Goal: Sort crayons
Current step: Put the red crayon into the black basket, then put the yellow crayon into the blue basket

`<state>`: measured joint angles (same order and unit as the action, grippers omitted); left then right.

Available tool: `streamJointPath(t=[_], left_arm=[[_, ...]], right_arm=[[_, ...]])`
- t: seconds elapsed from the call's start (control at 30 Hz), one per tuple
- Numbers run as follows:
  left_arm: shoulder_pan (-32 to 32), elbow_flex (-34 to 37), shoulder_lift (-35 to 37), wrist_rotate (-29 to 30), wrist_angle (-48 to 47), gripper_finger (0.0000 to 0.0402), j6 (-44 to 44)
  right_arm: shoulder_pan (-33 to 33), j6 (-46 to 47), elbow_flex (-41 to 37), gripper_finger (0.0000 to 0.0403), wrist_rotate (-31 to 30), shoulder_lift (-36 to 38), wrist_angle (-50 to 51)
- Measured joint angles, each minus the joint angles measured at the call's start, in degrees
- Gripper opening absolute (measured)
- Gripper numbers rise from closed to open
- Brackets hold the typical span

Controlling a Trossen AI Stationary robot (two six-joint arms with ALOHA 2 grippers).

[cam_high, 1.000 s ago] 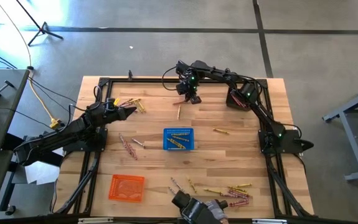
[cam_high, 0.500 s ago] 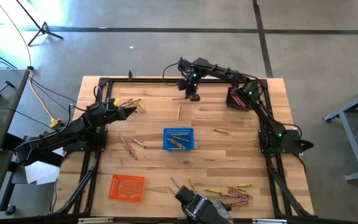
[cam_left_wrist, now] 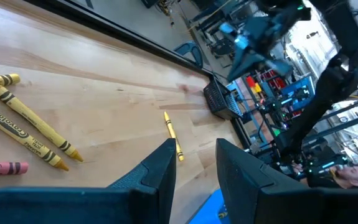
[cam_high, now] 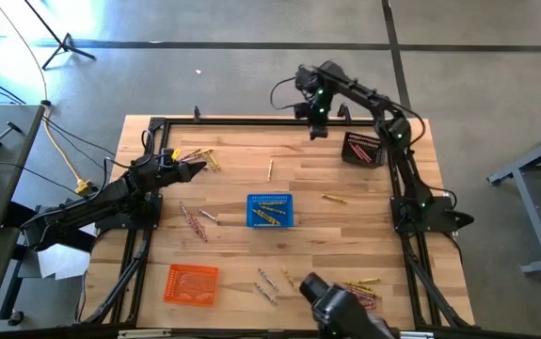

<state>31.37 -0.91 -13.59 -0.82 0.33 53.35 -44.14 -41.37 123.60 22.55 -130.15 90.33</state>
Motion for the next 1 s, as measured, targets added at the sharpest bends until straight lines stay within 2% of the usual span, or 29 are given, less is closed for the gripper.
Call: streamJointPath(t=[0.1, 0.3, 0.47, 0.6, 0.7, 0.83, 1.0], left_arm=[[0.00, 0.00, 0.00, 0.00, 0.00, 0.0101, 0.00], [0.00, 0.00, -0.01, 0.00, 0.00, 0.0101, 0.01], [-0.01, 0.00, -0.02, 0.00, -0.01, 0.0101, 0.01], [-0.02, 0.00, -0.02, 0.00, 0.01, 0.0101, 0.01], [0.00, 0.00, 0.01, 0.00, -0.01, 0.0101, -0.01], [0.00, 0.00, -0.01, 0.00, 0.00, 0.0101, 0.01], [-0.01, 0.00, -0.01, 0.00, 0.00, 0.0101, 0.01]], right_arm=[[-0.90, 3.26, -2.05, 0.0005, 0.17, 4.29, -1.41], [-1.64, 2.54, -9.61, 0.0002, 0.09, 14.29, -0.52], [-1.73, 2.56, -21.28, 0.0001, 0.10, 24.00, -2.27], [-0.78, 5.08, -33.97, 0.0001, 0.16, 32.50, -6.42], [0.54, 8.49, -44.78, 0.0000, 0.18, 39.05, -12.85], [4.00, 14.61, -59.56, 0.0000, 0.14, 46.02, -26.66], [9.36, 26.22, -73.36, 0.0000, -0.07, 49.26, -41.95]])
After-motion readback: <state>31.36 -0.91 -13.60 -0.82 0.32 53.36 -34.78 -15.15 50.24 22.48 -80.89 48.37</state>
